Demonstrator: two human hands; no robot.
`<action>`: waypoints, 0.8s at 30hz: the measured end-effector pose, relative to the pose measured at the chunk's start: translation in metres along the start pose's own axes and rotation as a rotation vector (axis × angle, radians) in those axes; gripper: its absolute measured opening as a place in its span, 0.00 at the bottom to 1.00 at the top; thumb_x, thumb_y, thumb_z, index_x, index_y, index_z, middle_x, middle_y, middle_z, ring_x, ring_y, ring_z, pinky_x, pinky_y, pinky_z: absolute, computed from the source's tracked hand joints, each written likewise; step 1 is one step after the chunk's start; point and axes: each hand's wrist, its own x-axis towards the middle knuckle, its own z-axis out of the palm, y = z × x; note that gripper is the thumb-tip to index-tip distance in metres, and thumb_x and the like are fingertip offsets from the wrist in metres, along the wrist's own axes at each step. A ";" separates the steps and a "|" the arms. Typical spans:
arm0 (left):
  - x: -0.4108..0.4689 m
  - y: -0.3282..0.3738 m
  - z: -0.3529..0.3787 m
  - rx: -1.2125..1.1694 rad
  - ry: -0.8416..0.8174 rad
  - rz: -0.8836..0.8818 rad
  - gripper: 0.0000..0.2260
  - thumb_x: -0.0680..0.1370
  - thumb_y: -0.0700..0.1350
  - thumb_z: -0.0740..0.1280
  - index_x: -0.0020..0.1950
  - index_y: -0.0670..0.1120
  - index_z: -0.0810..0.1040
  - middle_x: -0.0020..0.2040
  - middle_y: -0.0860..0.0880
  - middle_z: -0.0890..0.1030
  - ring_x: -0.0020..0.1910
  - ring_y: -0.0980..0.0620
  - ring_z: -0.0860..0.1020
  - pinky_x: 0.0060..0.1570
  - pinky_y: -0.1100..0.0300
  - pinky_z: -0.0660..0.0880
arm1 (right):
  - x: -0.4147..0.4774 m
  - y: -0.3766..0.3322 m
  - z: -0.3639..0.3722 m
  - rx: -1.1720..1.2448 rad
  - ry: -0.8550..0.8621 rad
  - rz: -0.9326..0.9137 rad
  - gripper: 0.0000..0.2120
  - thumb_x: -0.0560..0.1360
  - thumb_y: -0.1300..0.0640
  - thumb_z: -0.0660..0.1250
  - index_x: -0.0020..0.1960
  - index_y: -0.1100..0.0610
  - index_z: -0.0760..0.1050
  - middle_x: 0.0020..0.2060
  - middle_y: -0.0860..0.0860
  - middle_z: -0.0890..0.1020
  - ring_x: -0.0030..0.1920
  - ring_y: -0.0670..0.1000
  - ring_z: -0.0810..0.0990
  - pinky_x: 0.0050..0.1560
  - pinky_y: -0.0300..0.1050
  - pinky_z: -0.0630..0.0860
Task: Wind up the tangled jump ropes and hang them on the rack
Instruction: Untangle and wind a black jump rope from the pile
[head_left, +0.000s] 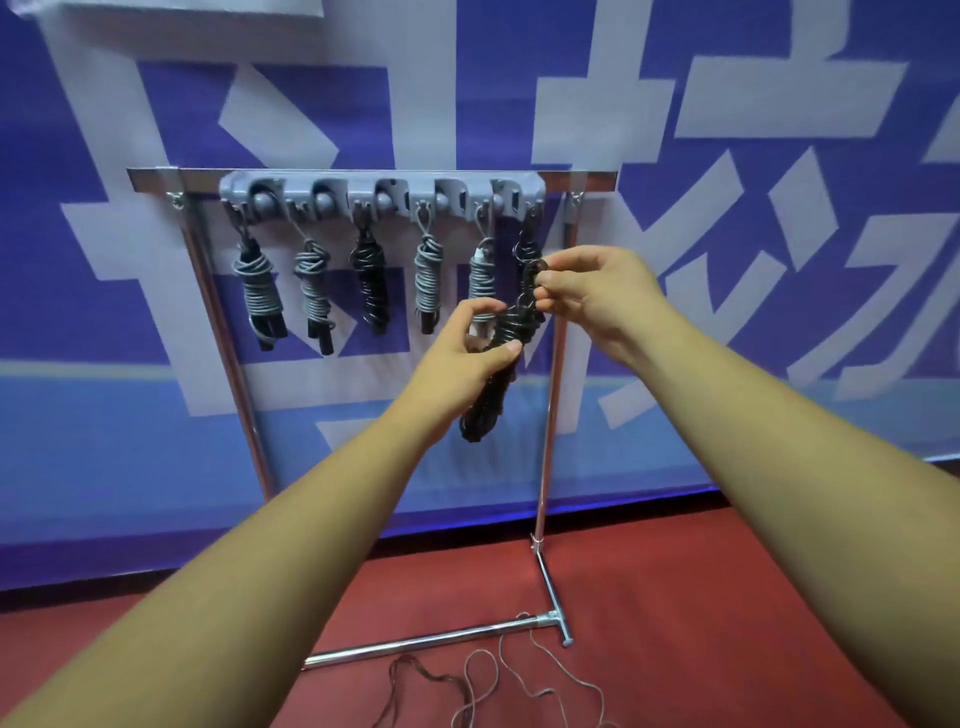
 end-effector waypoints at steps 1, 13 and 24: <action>0.009 0.002 0.002 0.004 0.011 -0.009 0.17 0.79 0.41 0.70 0.66 0.53 0.72 0.42 0.47 0.78 0.41 0.49 0.80 0.40 0.58 0.77 | 0.008 -0.002 -0.004 -0.023 0.021 -0.012 0.06 0.75 0.72 0.69 0.45 0.63 0.75 0.37 0.58 0.78 0.33 0.51 0.79 0.38 0.40 0.81; 0.119 0.017 0.009 0.075 0.091 -0.034 0.15 0.76 0.44 0.74 0.60 0.40 0.80 0.46 0.49 0.83 0.29 0.63 0.80 0.26 0.70 0.71 | 0.121 -0.004 -0.012 -0.175 0.185 -0.084 0.06 0.74 0.70 0.71 0.41 0.62 0.79 0.34 0.56 0.80 0.31 0.49 0.79 0.37 0.40 0.81; 0.182 0.001 0.006 0.102 0.101 -0.081 0.16 0.74 0.48 0.76 0.59 0.42 0.81 0.50 0.43 0.85 0.42 0.48 0.82 0.43 0.55 0.77 | 0.186 0.009 -0.001 -0.189 0.291 0.019 0.09 0.74 0.72 0.66 0.38 0.63 0.76 0.31 0.56 0.78 0.28 0.50 0.75 0.33 0.41 0.78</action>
